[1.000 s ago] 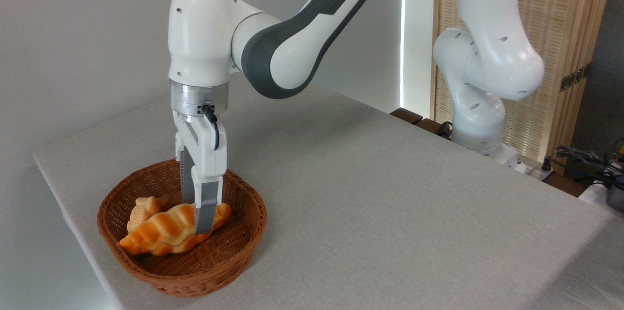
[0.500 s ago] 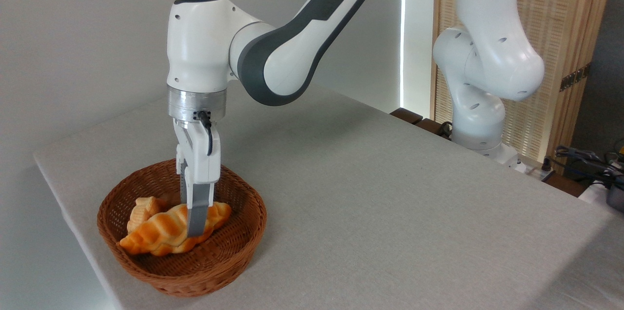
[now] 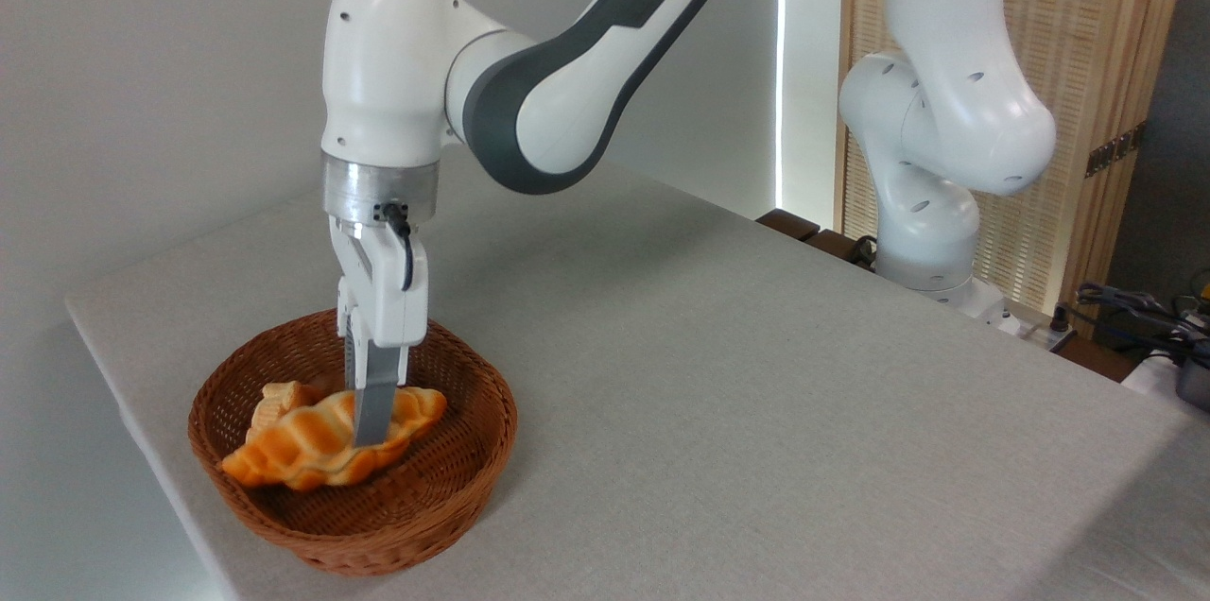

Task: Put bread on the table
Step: 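Close the gripper on the braided bread roll, then lift the braided roll out of the basket and carry it sideways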

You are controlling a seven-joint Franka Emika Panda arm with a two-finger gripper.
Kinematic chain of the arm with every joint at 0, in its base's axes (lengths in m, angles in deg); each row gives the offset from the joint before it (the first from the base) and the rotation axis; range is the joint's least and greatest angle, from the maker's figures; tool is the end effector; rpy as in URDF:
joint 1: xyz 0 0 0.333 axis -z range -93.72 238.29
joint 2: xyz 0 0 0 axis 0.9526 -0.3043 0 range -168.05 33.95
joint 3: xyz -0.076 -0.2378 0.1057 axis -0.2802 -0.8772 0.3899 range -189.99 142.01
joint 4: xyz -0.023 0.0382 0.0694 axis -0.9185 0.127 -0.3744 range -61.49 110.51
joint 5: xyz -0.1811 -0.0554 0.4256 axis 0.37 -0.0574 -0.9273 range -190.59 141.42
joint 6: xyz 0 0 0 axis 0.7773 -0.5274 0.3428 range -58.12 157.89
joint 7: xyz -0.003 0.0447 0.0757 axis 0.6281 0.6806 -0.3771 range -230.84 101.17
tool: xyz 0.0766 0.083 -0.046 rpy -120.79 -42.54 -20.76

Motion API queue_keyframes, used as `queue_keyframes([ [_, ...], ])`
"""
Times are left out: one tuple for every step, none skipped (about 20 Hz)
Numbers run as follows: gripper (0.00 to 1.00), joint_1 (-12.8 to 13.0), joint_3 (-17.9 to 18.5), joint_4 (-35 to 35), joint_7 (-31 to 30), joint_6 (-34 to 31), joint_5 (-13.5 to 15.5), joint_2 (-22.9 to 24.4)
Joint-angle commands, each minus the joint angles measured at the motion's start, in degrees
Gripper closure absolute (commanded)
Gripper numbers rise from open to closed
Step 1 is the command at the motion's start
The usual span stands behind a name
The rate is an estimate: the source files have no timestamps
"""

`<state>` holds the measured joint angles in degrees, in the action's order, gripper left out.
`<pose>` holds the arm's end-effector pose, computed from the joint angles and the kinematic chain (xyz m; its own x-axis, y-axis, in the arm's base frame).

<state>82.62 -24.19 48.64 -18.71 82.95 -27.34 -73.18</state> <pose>0.6614 -0.1225 0.3491 0.4873 -0.8489 0.2046 -0.8048 -0.5275 -0.2722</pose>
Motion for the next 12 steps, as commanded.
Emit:
queue_keyframes([
  [0.87, 0.0, 0.4, 0.1, -0.6, -4.7, 3.2, 3.8],
  [0.87, -0.1, 0.4, 0.1, -0.5, -6.5, 3.7, 4.7],
  [0.87, 0.0, 0.4, 0.1, -0.5, -7.3, 4.0, 5.2],
  [0.87, 0.0, 0.4, 0.2, -0.5, -9.2, 4.9, 6.2],
  [0.87, 0.0, 0.3, 0.2, -0.4, -10.3, 5.4, 6.7],
  [0.87, 0.0, 0.3, 0.2, -0.5, -12.6, 6.5, 7.9],
  [0.87, 0.0, 0.4, 0.2, -0.6, -13.8, 7.1, 8.5],
  [0.87, 0.0, 0.4, 0.3, -0.9, -15.8, 8.5, 9.6],
  [0.87, 0.0, 0.4, 0.3, -1.5, -17.0, 9.2, 10.3],
  [0.87, 0.0, 0.4, 0.4, -3.0, -19.3, 10.4, 11.5],
  [0.86, 0.1, 0.4, 0.5, -5.1, -21.7, 10.7, 12.5],
  [0.85, 0.2, 0.1, 0.5, -6.6, -24.1, 10.7, 13.4],
])
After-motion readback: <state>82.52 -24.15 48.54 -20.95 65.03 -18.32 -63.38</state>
